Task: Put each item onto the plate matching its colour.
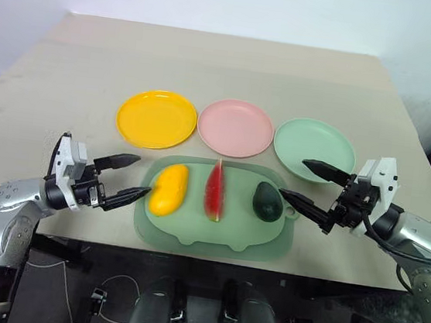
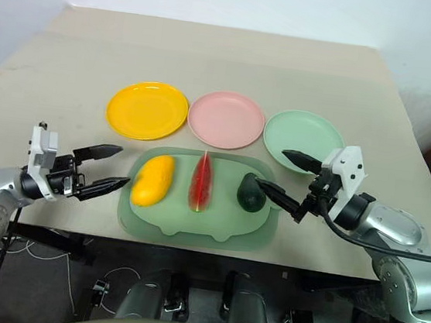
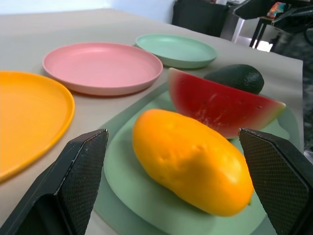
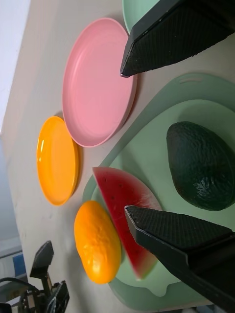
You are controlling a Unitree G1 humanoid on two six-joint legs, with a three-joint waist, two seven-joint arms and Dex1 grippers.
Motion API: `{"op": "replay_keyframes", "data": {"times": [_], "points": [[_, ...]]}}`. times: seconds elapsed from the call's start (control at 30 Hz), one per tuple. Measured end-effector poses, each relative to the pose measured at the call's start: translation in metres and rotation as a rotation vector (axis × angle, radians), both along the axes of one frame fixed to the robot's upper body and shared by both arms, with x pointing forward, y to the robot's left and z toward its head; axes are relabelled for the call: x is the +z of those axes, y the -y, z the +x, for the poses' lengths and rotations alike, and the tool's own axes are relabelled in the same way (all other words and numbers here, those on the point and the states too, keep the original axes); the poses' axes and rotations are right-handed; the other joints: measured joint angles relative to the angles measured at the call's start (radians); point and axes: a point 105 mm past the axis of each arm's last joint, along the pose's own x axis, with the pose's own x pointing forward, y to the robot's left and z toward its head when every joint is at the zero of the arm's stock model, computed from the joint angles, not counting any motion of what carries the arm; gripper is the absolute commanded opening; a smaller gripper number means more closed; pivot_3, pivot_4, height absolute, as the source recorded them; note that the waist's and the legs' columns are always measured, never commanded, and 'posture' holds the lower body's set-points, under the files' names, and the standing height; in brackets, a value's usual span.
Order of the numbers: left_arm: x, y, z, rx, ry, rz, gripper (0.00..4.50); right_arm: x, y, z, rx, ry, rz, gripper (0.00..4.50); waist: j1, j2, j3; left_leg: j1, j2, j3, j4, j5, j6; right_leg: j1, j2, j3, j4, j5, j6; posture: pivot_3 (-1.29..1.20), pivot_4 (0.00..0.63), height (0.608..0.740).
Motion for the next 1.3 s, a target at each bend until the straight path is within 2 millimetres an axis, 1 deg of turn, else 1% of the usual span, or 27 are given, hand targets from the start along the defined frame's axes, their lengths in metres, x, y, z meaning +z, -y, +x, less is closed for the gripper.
{"op": "replay_keyframes", "data": {"times": [0.2,0.33,0.43,0.7,0.8,0.97,1.1,1.3], "points": [[0.001,0.0,0.0,0.0,0.005,0.003,4.47,0.005,-0.004,0.003,0.007,0.007,0.01,4.5,-0.001,0.0,0.0,0.0,0.0,0.0,0.0,0.0,0.0,0.0,0.0,0.0,0.0,0.0,0.0,0.0,0.15,0.696],[0.0,0.0,0.0,0.001,0.007,0.007,4.47,0.003,-0.005,0.004,0.003,-0.028,0.019,4.5,0.0,0.0,0.0,0.0,0.0,0.0,0.0,0.0,0.0,0.0,0.0,0.0,0.0,0.001,-0.001,0.0,0.15,0.696],[0.001,0.0,0.001,0.001,0.022,0.015,4.47,-0.005,-0.005,0.003,-0.006,-0.106,0.008,4.5,0.0,0.0,0.0,0.0,0.0,0.0,0.0,0.0,0.0,0.0,0.0,0.0,0.0,0.001,-0.002,0.0,0.15,0.696],[0.0,0.012,0.004,-0.038,0.035,0.002,4.47,-0.022,-0.007,-0.004,-0.032,-0.27,-0.043,4.5,0.0,0.0,0.0,0.0,0.0,0.0,0.0,0.0,0.0,0.0,0.0,0.0,-0.001,0.001,-0.001,0.0,0.15,0.696],[-0.002,0.011,0.005,-0.044,0.026,0.001,4.47,-0.031,-0.007,-0.006,-0.058,-0.347,-0.052,4.5,-0.001,0.0,0.0,0.0,0.0,0.0,0.0,0.0,0.0,0.0,0.0,0.0,-0.001,0.001,-0.001,0.0,0.15,0.696],[-0.002,0.01,0.009,-0.061,0.024,0.004,4.47,-0.044,-0.012,-0.01,-0.076,-0.457,-0.074,4.5,-0.001,0.0,0.0,0.0,0.0,0.0,-0.001,0.0,0.0,0.0,0.0,0.0,-0.001,0.001,-0.001,0.0,0.15,0.696],[0.001,0.011,0.011,-0.071,0.031,0.004,4.47,-0.048,-0.016,-0.01,-0.086,-0.499,-0.072,4.5,0.0,0.0,0.0,-0.001,0.0,0.0,-0.001,0.0,0.001,0.0,0.0,0.0,-0.002,0.0,-0.001,0.0,0.15,0.696],[-0.001,0.013,0.014,-0.082,0.025,0.007,4.47,-0.047,-0.023,-0.004,-0.095,-0.502,-0.063,4.5,-0.001,0.0,0.0,-0.001,0.0,0.0,-0.002,0.0,0.0,0.0,0.0,0.0,-0.002,0.0,-0.001,0.0,0.15,0.696]]}}
